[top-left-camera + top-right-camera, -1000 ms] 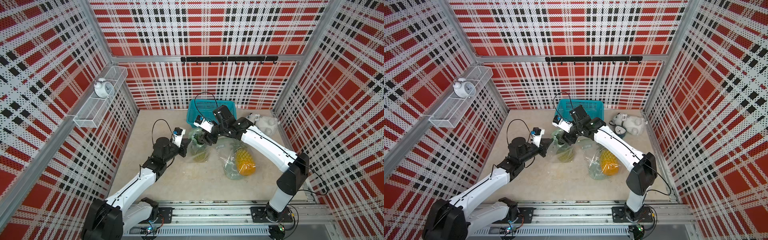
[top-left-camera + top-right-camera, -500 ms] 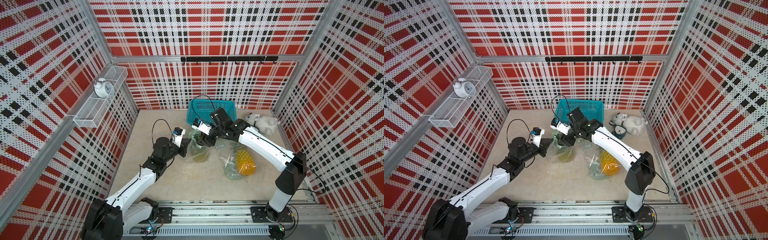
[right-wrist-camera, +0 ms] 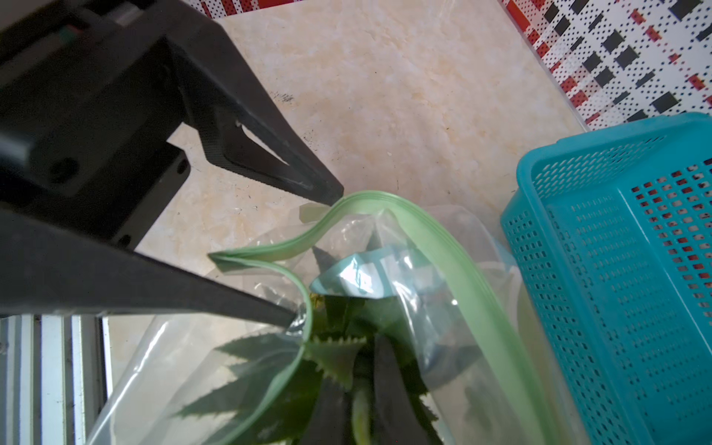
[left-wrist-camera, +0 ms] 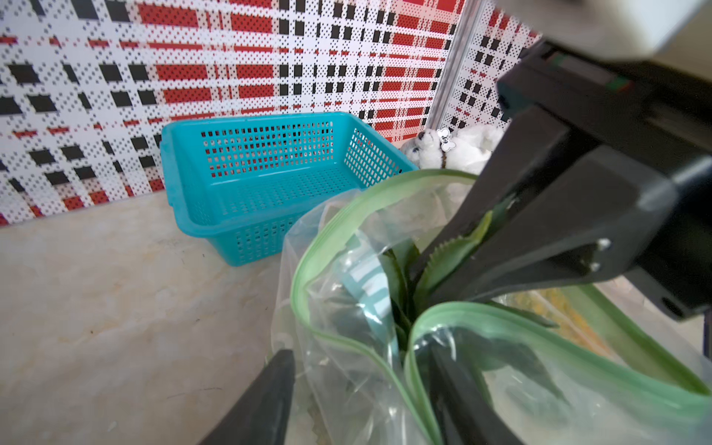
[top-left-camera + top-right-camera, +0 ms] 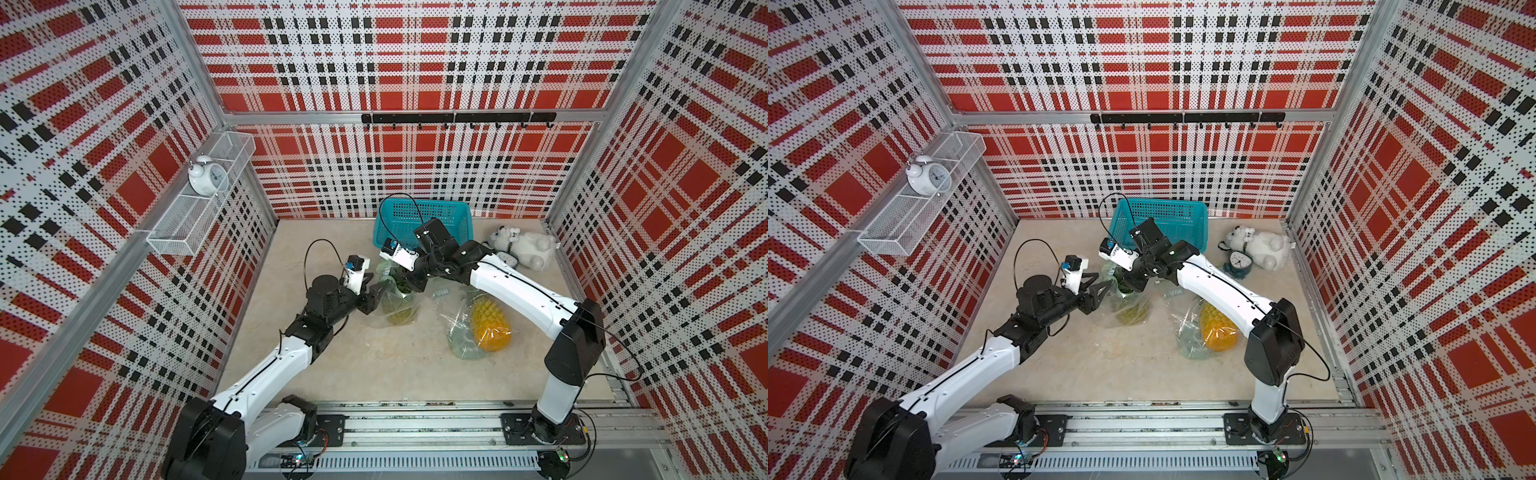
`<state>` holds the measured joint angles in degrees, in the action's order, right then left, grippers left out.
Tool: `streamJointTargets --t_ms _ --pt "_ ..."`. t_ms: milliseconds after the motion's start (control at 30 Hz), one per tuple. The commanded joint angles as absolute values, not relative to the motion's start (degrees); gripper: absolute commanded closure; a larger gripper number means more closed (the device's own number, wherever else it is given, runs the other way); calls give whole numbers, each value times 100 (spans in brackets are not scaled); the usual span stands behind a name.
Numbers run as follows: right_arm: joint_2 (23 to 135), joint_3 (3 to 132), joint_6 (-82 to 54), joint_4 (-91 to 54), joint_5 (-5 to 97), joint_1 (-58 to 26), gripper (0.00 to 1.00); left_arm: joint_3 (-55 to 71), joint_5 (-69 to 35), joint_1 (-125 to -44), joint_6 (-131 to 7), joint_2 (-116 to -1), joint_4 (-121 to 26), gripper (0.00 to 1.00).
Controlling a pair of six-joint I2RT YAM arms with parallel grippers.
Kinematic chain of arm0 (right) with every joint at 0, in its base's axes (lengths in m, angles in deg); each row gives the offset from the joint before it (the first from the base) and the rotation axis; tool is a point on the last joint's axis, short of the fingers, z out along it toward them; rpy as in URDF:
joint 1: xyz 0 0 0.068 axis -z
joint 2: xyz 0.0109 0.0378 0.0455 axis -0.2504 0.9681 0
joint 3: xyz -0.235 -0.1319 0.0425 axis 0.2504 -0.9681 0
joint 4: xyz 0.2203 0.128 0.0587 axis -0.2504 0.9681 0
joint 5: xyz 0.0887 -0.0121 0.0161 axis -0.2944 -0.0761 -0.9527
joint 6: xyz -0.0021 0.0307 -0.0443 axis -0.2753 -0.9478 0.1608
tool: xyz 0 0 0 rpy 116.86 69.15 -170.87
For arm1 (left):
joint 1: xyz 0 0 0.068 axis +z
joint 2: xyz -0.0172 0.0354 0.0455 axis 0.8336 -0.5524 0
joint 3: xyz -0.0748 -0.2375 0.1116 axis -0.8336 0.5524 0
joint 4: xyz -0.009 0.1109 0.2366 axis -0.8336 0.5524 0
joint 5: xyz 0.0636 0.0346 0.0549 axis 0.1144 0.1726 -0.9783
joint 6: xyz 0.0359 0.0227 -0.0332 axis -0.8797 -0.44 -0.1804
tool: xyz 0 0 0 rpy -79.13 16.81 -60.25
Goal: Open the zip-top bag and take out the pineapple
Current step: Pick up the pineapple from the zipper food storage bag.
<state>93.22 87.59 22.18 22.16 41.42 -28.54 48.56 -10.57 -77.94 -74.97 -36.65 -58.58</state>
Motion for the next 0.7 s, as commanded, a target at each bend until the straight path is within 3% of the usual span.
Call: streamJointTargets --t_ms 0,133,333,467,667 --pt "9073 8627 2139 2129 4037 -2826 100 5113 -870 -7590 -7220 -3498 -6193 32" --pt "8879 8605 1980 2010 3671 -2641 100 5453 -281 -7143 -6723 -3264 -6857 30" --pt "8646 8688 1781 1959 3530 -2443 100 6007 -412 -6791 -6214 -2888 -7496 26" --pt "8485 8787 1671 1994 3418 -2232 100 6555 -376 -6321 -5134 -2665 -8386 21" --pt "8276 8951 1676 2069 3447 -2164 100 6789 -369 -5908 -3559 -2837 -8859 24"
